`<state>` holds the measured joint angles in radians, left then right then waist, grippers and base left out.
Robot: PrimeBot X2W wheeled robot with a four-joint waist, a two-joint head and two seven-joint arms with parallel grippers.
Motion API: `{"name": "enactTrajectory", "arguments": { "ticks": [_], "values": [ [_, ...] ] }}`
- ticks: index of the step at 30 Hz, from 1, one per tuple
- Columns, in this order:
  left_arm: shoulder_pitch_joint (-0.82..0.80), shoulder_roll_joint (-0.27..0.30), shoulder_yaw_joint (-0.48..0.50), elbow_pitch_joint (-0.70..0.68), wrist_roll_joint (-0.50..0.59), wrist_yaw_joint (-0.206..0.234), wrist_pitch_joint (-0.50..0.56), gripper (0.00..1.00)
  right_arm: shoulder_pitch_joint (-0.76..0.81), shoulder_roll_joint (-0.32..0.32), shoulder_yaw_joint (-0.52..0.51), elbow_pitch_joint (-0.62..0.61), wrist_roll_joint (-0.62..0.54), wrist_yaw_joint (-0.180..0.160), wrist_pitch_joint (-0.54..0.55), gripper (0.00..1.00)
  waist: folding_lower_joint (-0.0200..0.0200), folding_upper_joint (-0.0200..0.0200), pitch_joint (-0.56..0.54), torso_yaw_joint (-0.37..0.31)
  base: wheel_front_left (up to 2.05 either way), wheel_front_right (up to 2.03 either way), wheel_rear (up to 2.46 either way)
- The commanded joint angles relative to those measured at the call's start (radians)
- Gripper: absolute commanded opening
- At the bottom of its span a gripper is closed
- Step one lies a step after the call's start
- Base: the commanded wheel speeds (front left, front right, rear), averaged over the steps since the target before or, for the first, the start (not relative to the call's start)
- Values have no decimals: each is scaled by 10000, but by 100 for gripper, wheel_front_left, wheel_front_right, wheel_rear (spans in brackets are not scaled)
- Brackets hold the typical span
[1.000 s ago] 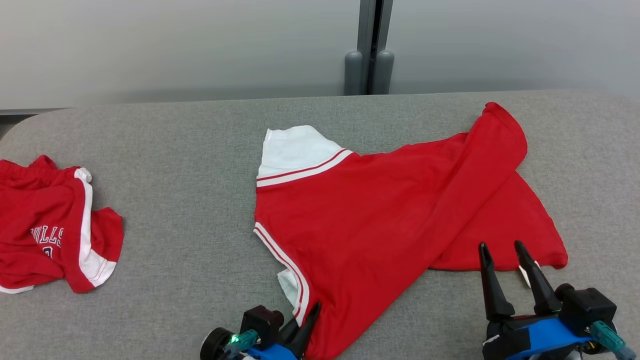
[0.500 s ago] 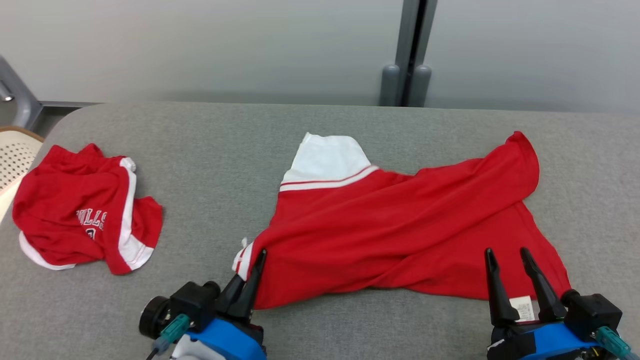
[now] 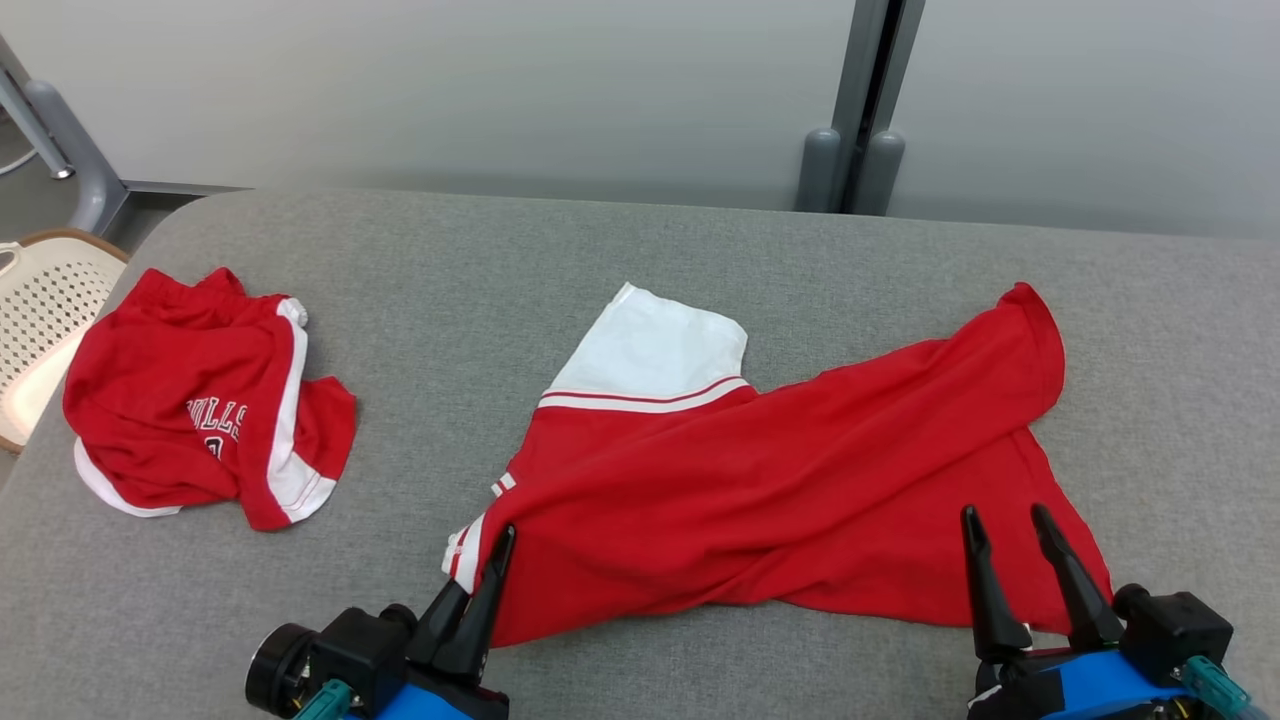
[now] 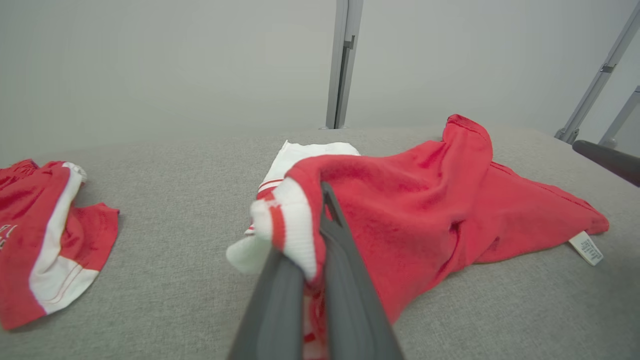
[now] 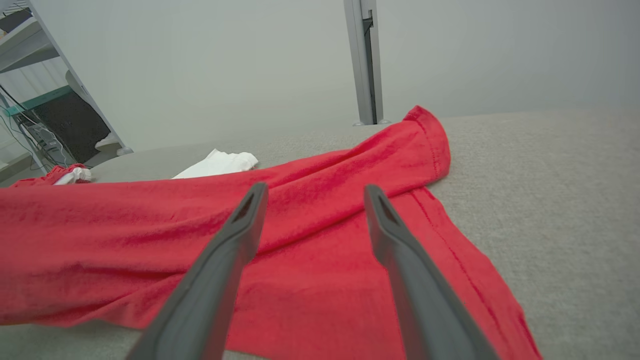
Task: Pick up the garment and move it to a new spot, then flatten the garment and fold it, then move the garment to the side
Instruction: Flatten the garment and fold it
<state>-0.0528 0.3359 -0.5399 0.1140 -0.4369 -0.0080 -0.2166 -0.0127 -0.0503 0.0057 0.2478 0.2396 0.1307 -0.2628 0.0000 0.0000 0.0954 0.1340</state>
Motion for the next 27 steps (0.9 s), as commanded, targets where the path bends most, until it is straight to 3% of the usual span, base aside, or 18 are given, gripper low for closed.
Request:
{"name": "enactTrajectory", "arguments": {
  "ticks": [1,11,27],
  "values": [
    [-13,-13,-41,-63,64,26,18,0,-61,-3,0,40,46,2,-30,100,0,0,47,-87,0,0,0],
    [-973,-247,-120,791,167,-301,-227,0,-410,-3,-34,154,-229,2,-30,100,0,0,431,-869,0,0,0],
    [-4213,-526,402,3937,348,-1027,-488,0,-1093,-3,96,308,-161,2,-30,100,0,0,1604,-2308,0,0,0]
  ]
}}
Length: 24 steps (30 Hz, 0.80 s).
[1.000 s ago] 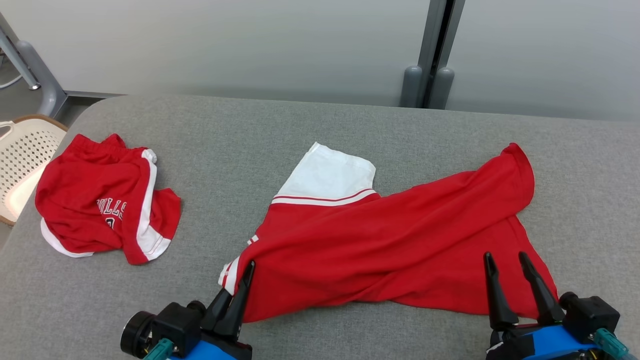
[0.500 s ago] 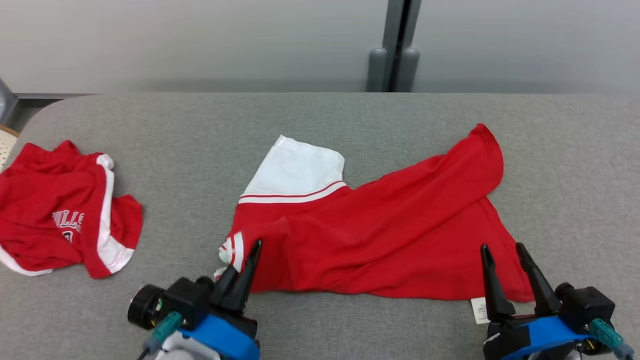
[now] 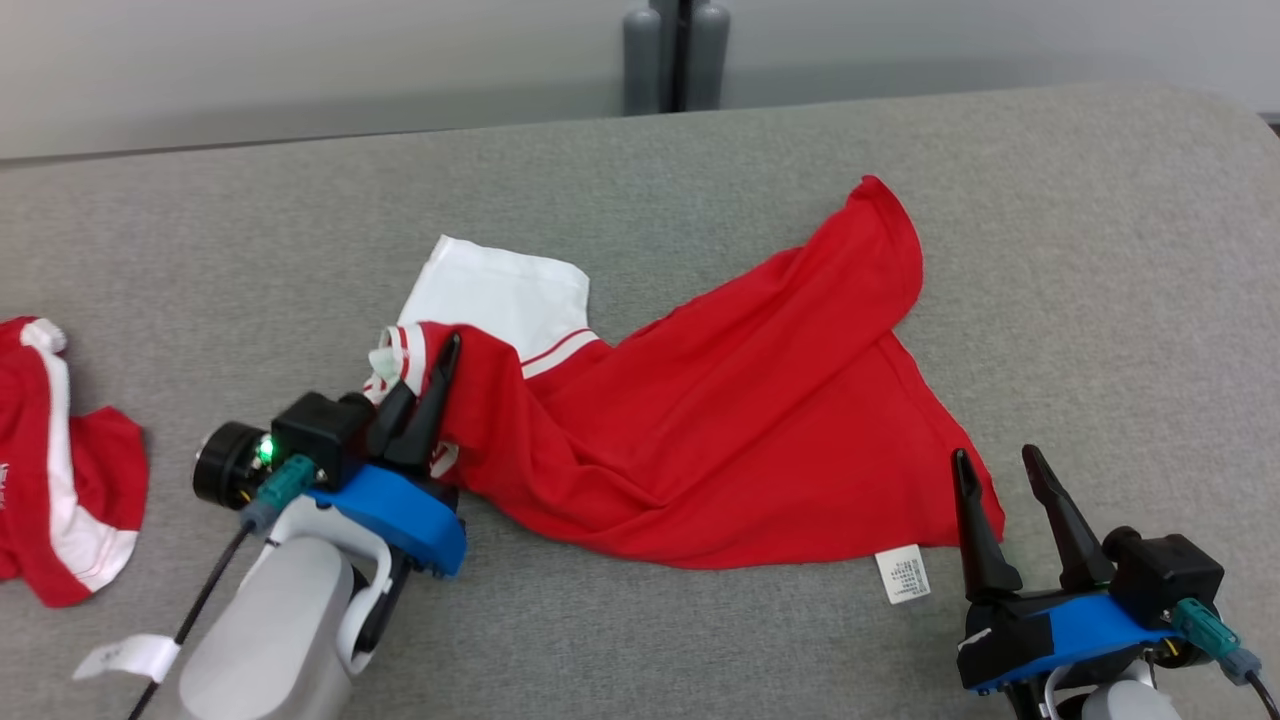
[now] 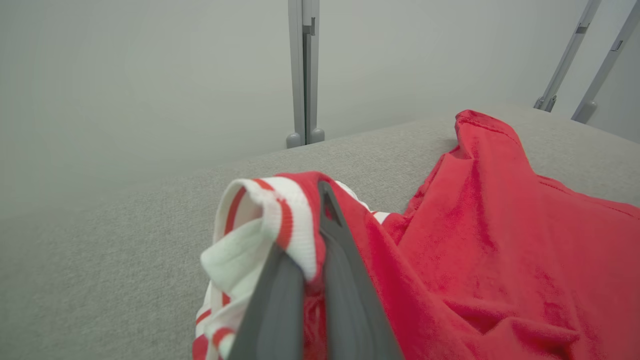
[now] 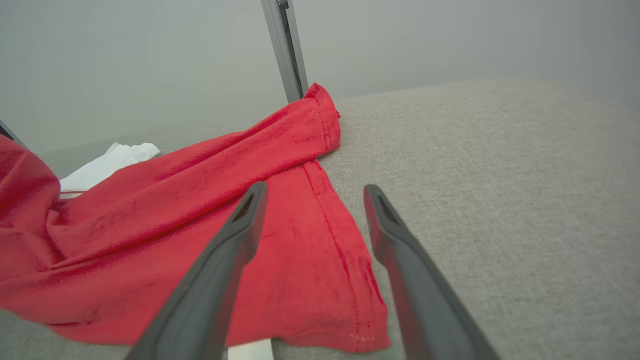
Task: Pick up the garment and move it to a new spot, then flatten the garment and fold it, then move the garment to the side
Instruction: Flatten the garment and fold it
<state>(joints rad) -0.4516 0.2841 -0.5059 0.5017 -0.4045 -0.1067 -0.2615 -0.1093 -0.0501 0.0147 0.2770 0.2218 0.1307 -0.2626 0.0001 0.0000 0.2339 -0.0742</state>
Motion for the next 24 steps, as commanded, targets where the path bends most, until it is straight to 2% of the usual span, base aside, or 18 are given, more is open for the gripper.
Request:
{"name": "enactTrajectory", "arguments": {
  "ticks": [1,8,9,10,11,18,24],
  "values": [
    [-225,-8,62,60,24,-40,-39,0,-127,-5,5,17,17,2,-31,100,-1,0,218,-227,0,0,0],
    [-914,-78,403,1039,166,-191,-47,0,-238,-5,40,9,125,2,-31,100,-1,0,444,-491,0,0,0],
    [-950,-103,473,1094,203,-193,-48,7,-238,-5,35,2,134,2,-31,100,-1,0,458,-497,0,0,0],
    [-980,-118,549,1139,232,-204,-48,80,-246,-5,25,-8,143,2,-31,100,-1,0,472,-493,0,0,0],
    [-976,-130,613,1188,287,-213,-48,100,-252,-5,8,-12,159,2,-31,100,-1,0,474,-482,0,0,0],
    [-357,-350,1203,734,636,-254,-48,100,-201,-3,-70,28,179,2,-31,100,-1,0,261,-144,0,0,0],
    [793,-647,1991,-466,984,-265,-49,100,-21,-5,-136,45,196,2,-33,100,-1,0,-138,279,0,0,0]
  ]
}}
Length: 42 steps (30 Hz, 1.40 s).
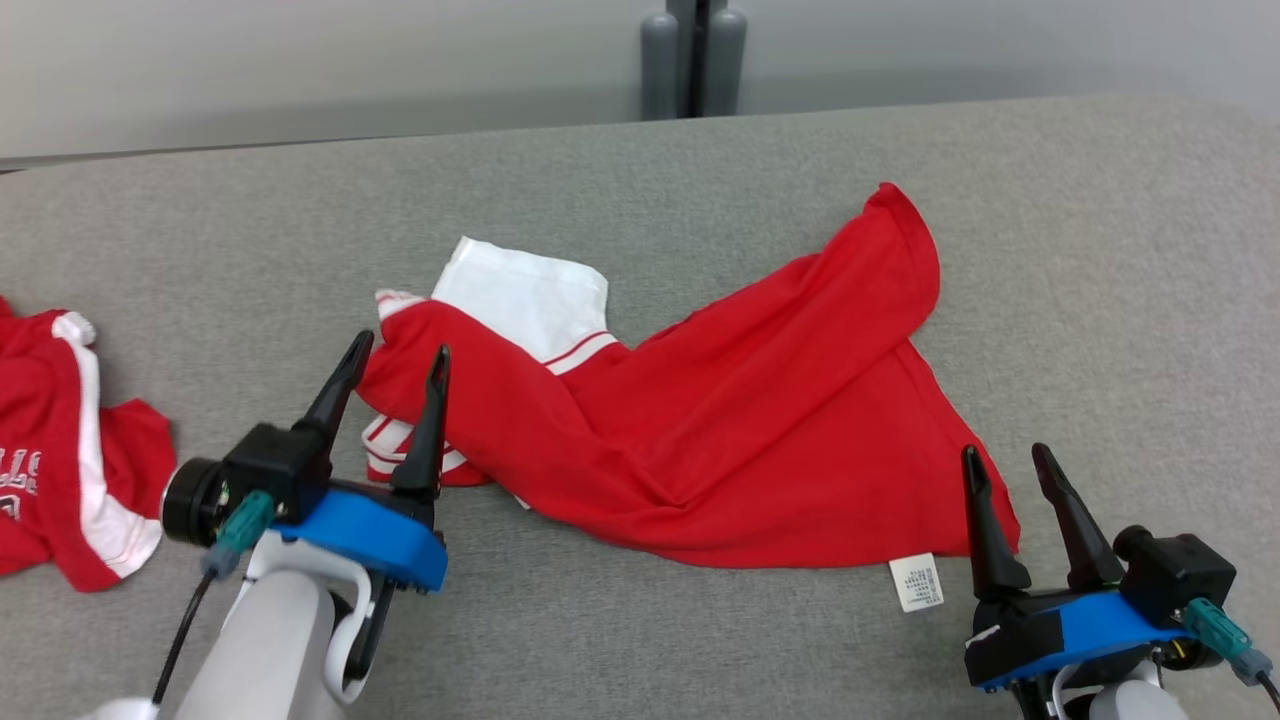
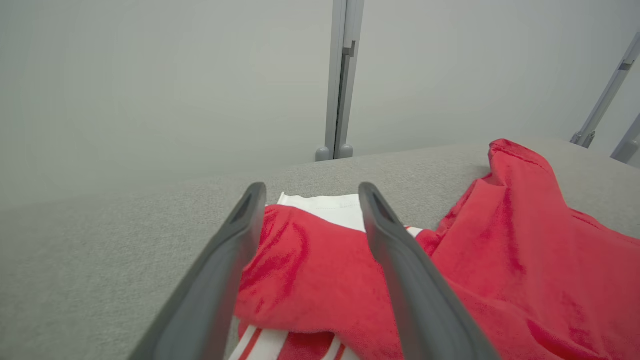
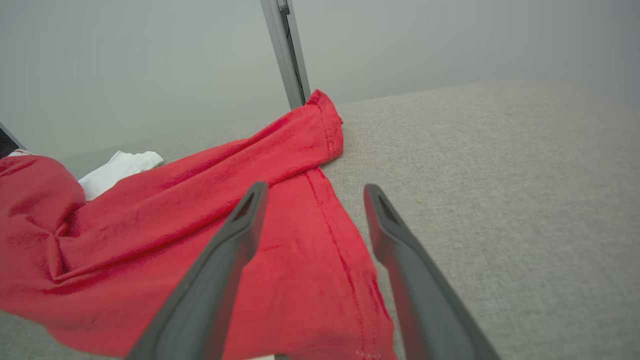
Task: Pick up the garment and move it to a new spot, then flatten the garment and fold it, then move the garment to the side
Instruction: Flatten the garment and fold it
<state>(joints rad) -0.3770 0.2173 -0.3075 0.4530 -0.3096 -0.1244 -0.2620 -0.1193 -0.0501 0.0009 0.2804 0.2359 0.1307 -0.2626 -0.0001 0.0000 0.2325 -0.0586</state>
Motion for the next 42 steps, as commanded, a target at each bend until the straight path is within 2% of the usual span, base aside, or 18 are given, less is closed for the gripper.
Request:
{"name": "enactTrajectory", "arguments": {
  "ticks": [1,12,19,29,36,42],
  "values": [
    [267,-16,162,-223,139,-89,-42,100,124,-5,-11,14,56,2,-31,100,1,0,-199,198,0,0,0],
    [2560,-825,2497,-2766,1377,135,-36,100,480,-5,-82,-73,129,2,-31,100,1,0,-723,718,0,0,0],
    [3388,-1261,3510,-3555,2073,131,-36,100,634,-5,-221,-67,19,2,-33,100,1,0,-800,836,0,0,0],
    [3558,-1500,3913,-3693,2419,9,-36,100,551,-5,-754,360,-458,2,-31,100,1,0,-835,904,0,0,0],
    [3573,-1582,3862,-3732,2503,-31,-36,100,127,-6,-1357,2004,-1198,2,-7,100,1,0,-814,988,0,0,0],
    [3552,-1627,3814,-3654,2446,-60,-36,100,-270,-5,-1384,3558,-1325,2,35,100,1,0,-758,1081,0,0,0]
  ]
}}
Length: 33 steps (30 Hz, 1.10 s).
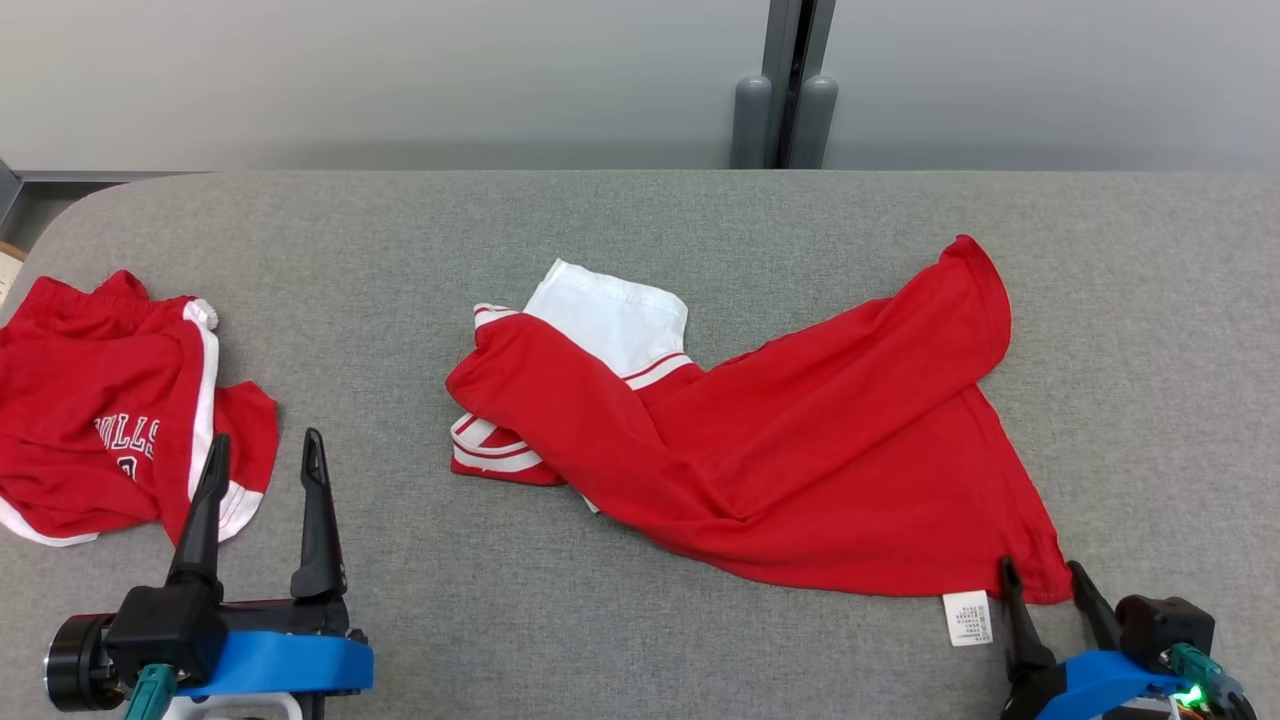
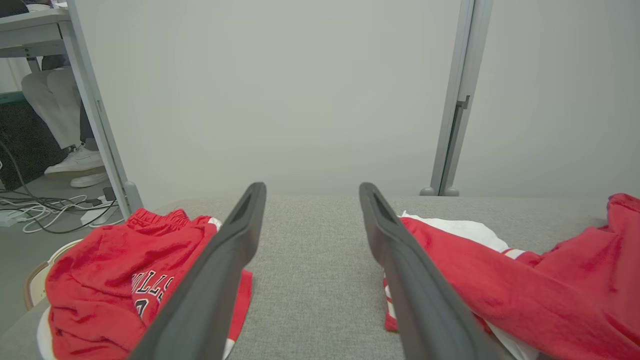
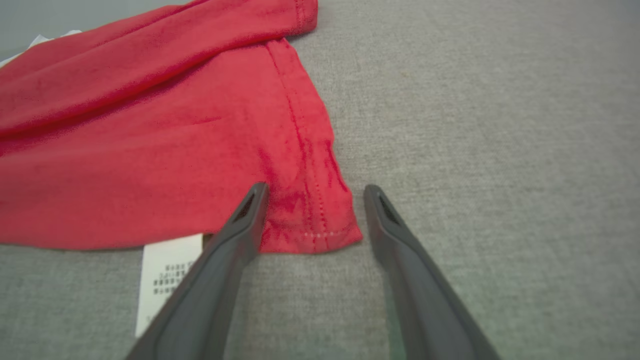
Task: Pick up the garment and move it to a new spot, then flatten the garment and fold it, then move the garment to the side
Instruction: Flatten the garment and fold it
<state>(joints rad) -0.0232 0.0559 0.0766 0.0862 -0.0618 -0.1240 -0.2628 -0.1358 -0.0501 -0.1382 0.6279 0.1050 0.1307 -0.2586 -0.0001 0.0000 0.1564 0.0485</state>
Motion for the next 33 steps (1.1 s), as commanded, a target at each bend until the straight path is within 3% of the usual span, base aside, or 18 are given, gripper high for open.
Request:
{"name": "enactTrajectory", "arguments": {
  "ticks": [1,3,4,5,10,19,28,29,30,31,33],
  "values": [
    [18,-19,-33,29,-35,-68,-29,100,-156,-3,41,272,32,2,2,100,1,0,3,22,0,0,0],
    [33,-23,-37,42,-32,-74,-29,100,-249,8,201,555,179,3,7,100,1,0,2,38,0,0,0],
    [45,-27,-38,60,-32,-78,-29,100,-321,11,310,647,251,6,-4,65,1,0,-4,39,0,0,0],
    [62,-29,-40,72,-25,-81,-29,100,-376,29,457,695,330,14,-11,0,1,0,-14,31,0,0,0],
    [218,-36,-83,114,36,-90,-29,100,-396,-37,362,103,551,2,-54,0,1,0,-184,-112,0,0,0],
    [335,-49,-166,216,26,-88,-29,100,1057,-497,-653,-1879,1120,2,-59,0,1,0,-438,-354,0,0,0],
    [282,-53,-184,228,-21,-62,-29,100,2590,-685,-1852,-3074,1527,0,1125,0,1,0,-368,-539,0,0,0],
    [265,-54,-181,230,-30,-63,-29,100,2638,-635,-1893,-3132,1528,2,1278,4,1,0,-353,-564,0,0,0],
    [249,-53,-187,249,-39,-63,-29,100,2603,-609,-1900,-3296,1472,2,1249,95,1,0,-345,-574,0,0,0],
    [223,-51,-193,261,-42,-64,-29,100,2545,-569,-1931,-3442,1435,2,1157,100,1,0,-332,-578,0,0,0],
    [167,-53,-205,296,-42,-64,-29,100,2461,-451,-1958,-3689,1330,2,926,100,1,0,-329,-582,0,0,0]
  ]
}}
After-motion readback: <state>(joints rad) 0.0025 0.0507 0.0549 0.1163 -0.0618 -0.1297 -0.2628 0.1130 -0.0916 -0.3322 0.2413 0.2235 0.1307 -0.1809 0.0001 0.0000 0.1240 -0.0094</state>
